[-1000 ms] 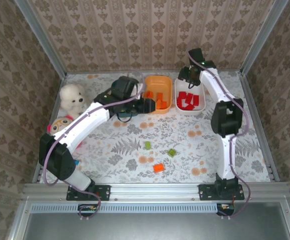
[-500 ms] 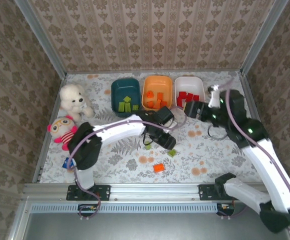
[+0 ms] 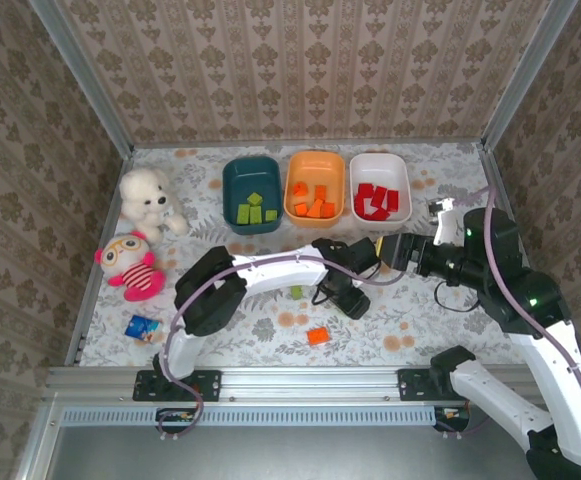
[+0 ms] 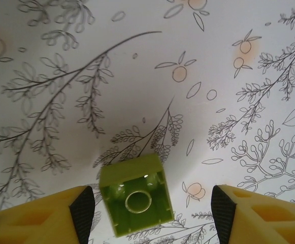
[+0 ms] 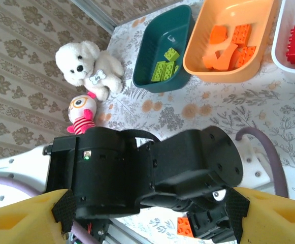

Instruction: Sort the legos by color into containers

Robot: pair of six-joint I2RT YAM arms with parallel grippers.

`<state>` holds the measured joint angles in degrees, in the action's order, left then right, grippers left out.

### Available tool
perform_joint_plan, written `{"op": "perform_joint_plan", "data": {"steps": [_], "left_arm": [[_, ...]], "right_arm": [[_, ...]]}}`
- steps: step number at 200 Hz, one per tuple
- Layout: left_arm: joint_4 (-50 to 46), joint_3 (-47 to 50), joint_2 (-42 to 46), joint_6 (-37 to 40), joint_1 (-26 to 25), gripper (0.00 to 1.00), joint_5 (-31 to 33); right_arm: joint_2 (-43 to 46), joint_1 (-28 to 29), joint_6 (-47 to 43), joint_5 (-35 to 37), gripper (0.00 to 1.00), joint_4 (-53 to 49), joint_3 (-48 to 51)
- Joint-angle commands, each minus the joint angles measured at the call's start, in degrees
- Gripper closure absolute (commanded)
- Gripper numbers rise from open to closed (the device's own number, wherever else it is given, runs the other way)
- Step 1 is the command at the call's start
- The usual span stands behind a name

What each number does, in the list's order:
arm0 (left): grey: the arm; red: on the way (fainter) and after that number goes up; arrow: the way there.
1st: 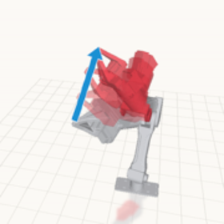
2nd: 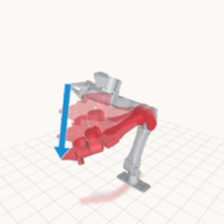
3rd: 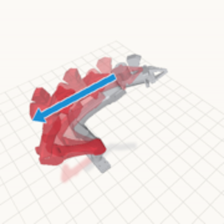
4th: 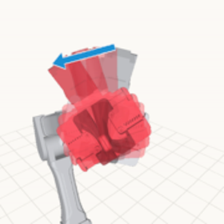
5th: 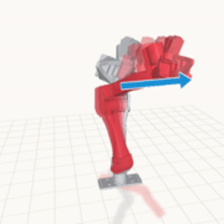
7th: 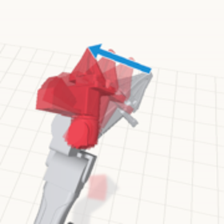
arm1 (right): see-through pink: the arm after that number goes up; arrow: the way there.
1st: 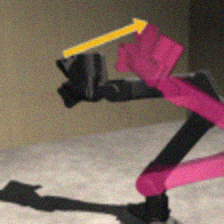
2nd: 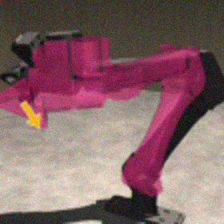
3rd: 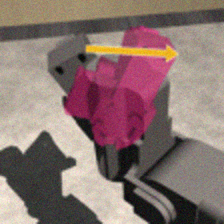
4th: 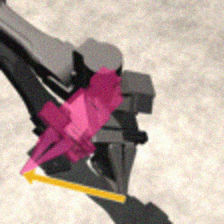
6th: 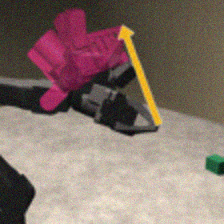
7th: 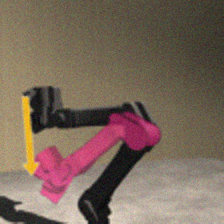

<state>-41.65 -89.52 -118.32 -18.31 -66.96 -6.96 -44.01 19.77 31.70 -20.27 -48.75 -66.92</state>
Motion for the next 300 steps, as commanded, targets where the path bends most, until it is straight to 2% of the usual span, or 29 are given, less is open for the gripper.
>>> {"op": "perform_joint_plan", "data": {"steps": [1,55,81,108,133,147,189,234,270,300], "left_arm": [[-3.91,-2.49,-2.43,0.48,-0.8,0.34,3.11],[-6.66,-5.75,-5.23,0.07,-1.4,0.35,6.96],[-8.45,-6.79,-6.61,0.41,-1.84,0.49,7.91],[-9.34,-7.08,-7.16,1.06,-2.3,0.52,8.97],[-10.01,-7.27,-6.57,0.56,-2.3,0.66,10.7],[-9.71,-6.75,-4.17,-0.72,-1.39,0.68,12.08],[-7.0,-7.15,6.91,-2.83,8.0,0.68,9.33],[-3.76,-6.79,11.56,-2.09,22.68,0.69,5.03],[1.34,-7.62,9.05,-2.83,34.96,0.68,1.6],[1.53,-14.42,2.03,-3.74,40.41,0.66,4.53]], "right_arm": [[-0.59,0.17,-0.65,-2.13,0.19,-1.51,-2.31],[-0.4,0.11,-0.15,-2.43,0.19,-1.73,-2.56],[0.01,0.09,0.2,-1.88,0.2,-1.79,-2.22],[0.0,0.1,0.64,-1.66,0.2,-1.53,-2.08],[-0.1,0.1,0.82,-1.46,0.2,-1.23,-1.99],[-0.1,0.12,0.82,-1.6,0.2,-0.94,-2.31],[-0.7,0.11,-0.14,-0.66,0.2,-1.02,-2.8],[-5.35,0.33,-0.57,-1.83,0.22,0.9,-0.55],[-12.78,4.45,-3.14,-0.53,0.22,2.07,-1.0],[-19.78,9.39,-4.36,1.04,0.23,3.32,-3.02]]}}
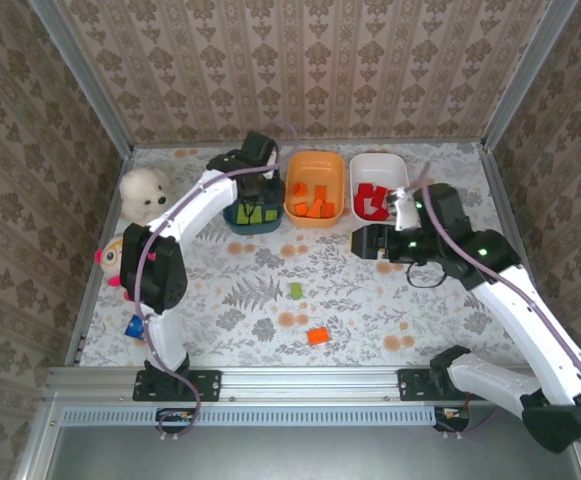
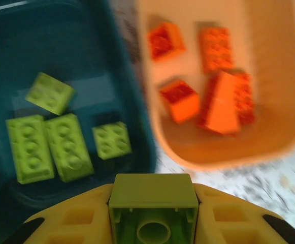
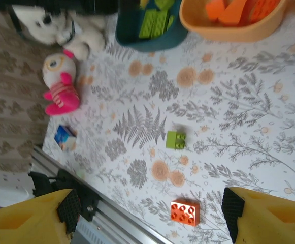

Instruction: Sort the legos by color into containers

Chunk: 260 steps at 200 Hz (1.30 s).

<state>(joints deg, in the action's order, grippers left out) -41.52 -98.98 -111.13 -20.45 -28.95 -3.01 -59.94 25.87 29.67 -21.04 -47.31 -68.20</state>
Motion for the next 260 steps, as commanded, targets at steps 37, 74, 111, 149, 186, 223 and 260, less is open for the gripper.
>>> {"op": "perform_joint_plan", "data": {"steps": [37,74,111,149,186,223,260], "left_arm": [[-0.45,-14.44,-14.53,-2.62,7.93,0.66,5.15],[-5.78,-26.45,-24.14,-3.73,9.44,0.65,7.35],[-8.74,-32.18,-29.88,-4.33,9.48,0.64,9.69],[-9.04,-33.4,-32.58,-4.78,9.48,0.58,9.75],[-10.82,-34.75,-33.89,-5.27,9.23,0.5,8.58],[-10.72,-34.86,-31.31,-6.15,8.85,0.42,8.22],[-8.62,-34.51,-23.19,-8.76,7.79,0.37,6.92]], "right_arm": [[-11.06,7.53,-2.5,1.7,0.23,3.81,-4.74],[-16.27,10.58,-3.77,1.88,0.24,2.7,-6.13],[-17.63,11.4,-4.78,2.1,0.24,1.42,-6.77],[-17.37,11.4,-4.37,2.11,0.24,1.51,-5.94],[-17.7,11.47,-5.65,1.7,0.24,0.14,-5.19],[-18.66,13.66,-10.63,5.37,0.23,-4.95,-5.44],[-21.27,21.6,-13.0,11.87,0.2,-10.2,-3.44]]}}
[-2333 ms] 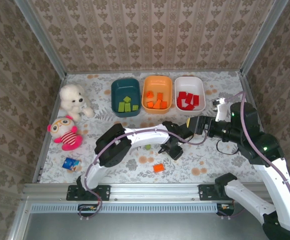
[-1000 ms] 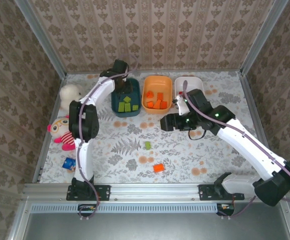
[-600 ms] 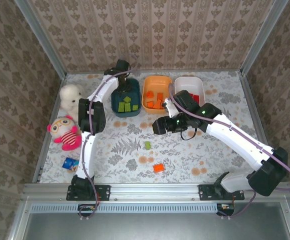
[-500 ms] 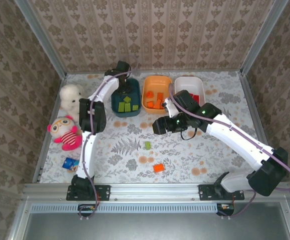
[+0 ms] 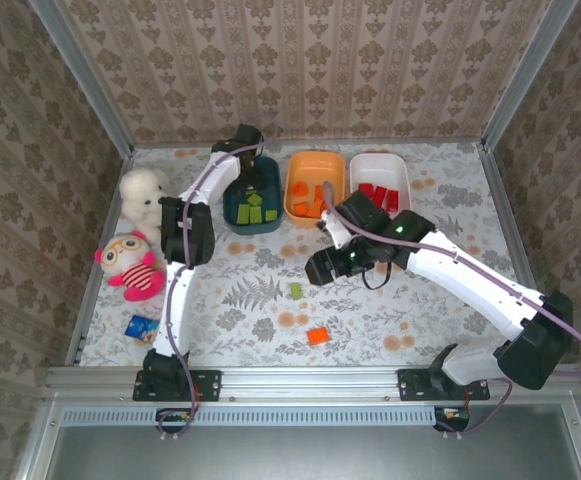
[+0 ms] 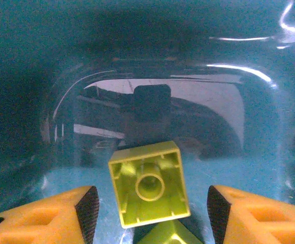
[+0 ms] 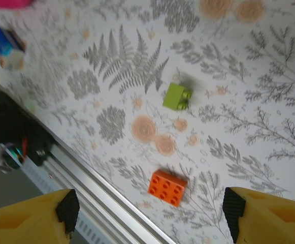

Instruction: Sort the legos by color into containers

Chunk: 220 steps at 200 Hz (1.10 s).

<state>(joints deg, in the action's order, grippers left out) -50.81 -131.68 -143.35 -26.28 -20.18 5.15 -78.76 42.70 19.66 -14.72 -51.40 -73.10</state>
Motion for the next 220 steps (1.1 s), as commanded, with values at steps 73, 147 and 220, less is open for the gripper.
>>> {"op": "perform_joint_plan", "data": {"steps": [73,147,220], "left_arm": [[14.01,34.93,44.3,-11.32,-4.14,0.33,-6.3],[10.83,60.84,72.59,-13.52,-5.57,0.32,-7.58],[7.5,63.26,78.65,-13.09,-5.64,0.32,-9.01]], "right_arm": [[-11.38,18.73,11.23,11.18,0.04,-3.59,7.8],[-21.81,23.84,26.07,15.53,0.05,1.91,7.72],[-28.62,23.76,29.35,18.75,0.17,1.78,6.08]]}}
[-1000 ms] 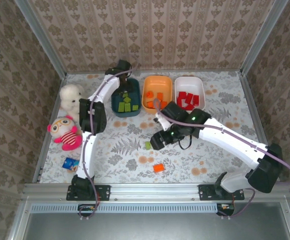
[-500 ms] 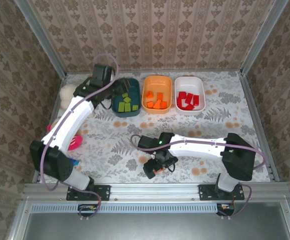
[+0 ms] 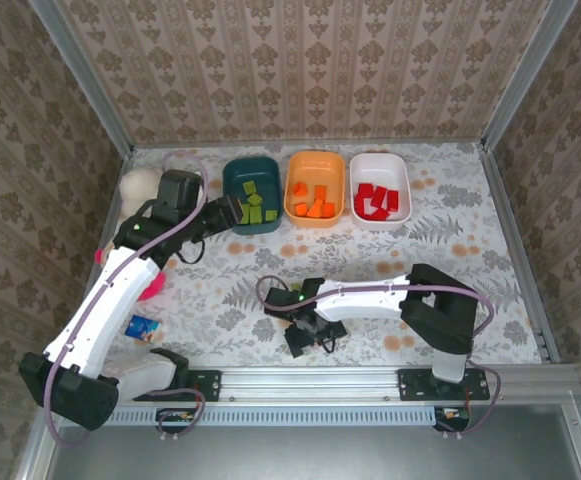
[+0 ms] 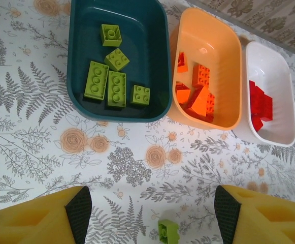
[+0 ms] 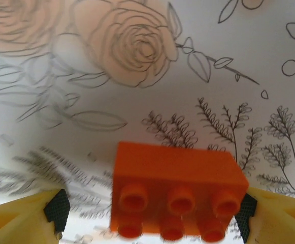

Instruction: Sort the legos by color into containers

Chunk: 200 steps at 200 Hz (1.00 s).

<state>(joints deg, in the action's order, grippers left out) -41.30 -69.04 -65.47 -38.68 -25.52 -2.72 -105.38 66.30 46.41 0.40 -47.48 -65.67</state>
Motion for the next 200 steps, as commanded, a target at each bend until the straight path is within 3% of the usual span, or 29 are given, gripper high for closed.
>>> {"op": "perform_joint_plan", "data": {"steps": [1,49,89,120,165,200], "left_arm": [[-2.02,0.59,0.78,-0.7,-0.27,0.32,-1.14],[-1.3,0.73,0.79,-0.61,-0.3,0.32,-2.26],[-0.03,2.7,2.18,-0.08,-0.27,0.33,-3.69],[-0.45,3.72,3.48,-0.41,-0.29,0.32,-4.21],[0.67,5.47,5.78,-1.64,-2.12,0.33,-4.49],[4.81,8.06,5.68,-2.72,-3.16,0.33,-5.97]], "right_arm": [[-1.96,0.15,2.61,3.63,0.18,-2.11,-1.33],[-1.68,-0.12,2.62,5.27,0.33,-1.03,-0.18],[0.76,-0.58,2.0,8.48,0.54,-1.98,-0.67],[5.31,-3.13,0.24,10.9,0.57,-6.52,-3.75],[12.74,-16.4,-8.29,12.93,0.58,-11.1,-14.74],[4.92,-27.49,-15.52,10.34,0.59,-7.66,-27.63]]}}
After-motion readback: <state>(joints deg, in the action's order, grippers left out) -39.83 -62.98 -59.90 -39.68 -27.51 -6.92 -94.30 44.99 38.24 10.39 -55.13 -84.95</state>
